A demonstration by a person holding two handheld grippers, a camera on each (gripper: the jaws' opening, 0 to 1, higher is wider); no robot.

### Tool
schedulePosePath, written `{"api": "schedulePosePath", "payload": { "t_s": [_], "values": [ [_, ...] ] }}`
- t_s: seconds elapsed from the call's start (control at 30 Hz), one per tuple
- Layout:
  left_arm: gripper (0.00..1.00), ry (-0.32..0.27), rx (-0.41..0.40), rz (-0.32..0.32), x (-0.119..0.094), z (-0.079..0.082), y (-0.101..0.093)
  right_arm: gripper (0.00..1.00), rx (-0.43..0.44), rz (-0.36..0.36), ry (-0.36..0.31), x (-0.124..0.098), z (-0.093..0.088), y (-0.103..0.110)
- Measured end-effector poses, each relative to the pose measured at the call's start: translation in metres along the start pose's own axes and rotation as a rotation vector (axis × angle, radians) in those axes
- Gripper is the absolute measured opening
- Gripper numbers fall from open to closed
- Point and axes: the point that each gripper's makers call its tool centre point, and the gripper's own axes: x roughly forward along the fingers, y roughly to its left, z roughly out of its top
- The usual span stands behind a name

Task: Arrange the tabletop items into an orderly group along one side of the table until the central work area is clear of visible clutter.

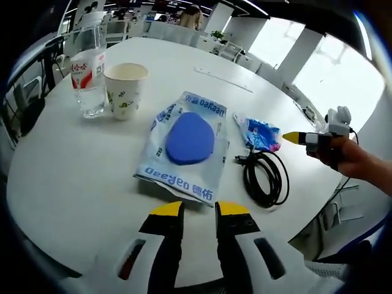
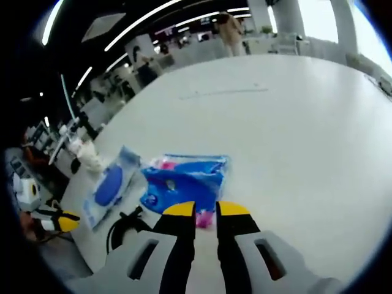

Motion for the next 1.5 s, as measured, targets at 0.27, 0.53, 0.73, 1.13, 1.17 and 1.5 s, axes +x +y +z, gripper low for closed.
{"api": "schedulePosePath", "payload": {
  "t_s": [0.27,0.53,0.73,1.13,1.17,1.5],
  "values": [
    [0.18,-0.007,-0.027,0.001,-0.001,-0.001,0.002,0.11,-0.031,0.023,-0.008,-0.001,0.002,0.015],
    [0.18,-0.015,-0.078,0.009,-0.002,-0.002,0.009,0.11,-0.061,0.053,-0.009,-0.003,0.001,0.034],
    [0.18,-0.028,-0.111,0.017,-0.004,-0.001,0.012,0.11,-0.084,0.082,-0.008,-0.004,-0.002,0.05],
    [0.18,-0.023,-0.213,0.014,0.001,-0.009,0.015,0.11,-0.114,0.128,0.026,-0.008,-0.026,0.077],
    [0.18,-0.022,-0.224,0.014,0.002,-0.009,0.015,0.11,-0.118,0.132,0.031,-0.008,-0.029,0.08],
    [0.19,-0.022,-0.296,0.008,0.012,-0.006,0.015,0.11,-0.094,0.153,0.032,-0.012,-0.033,0.095]
  ]
}}
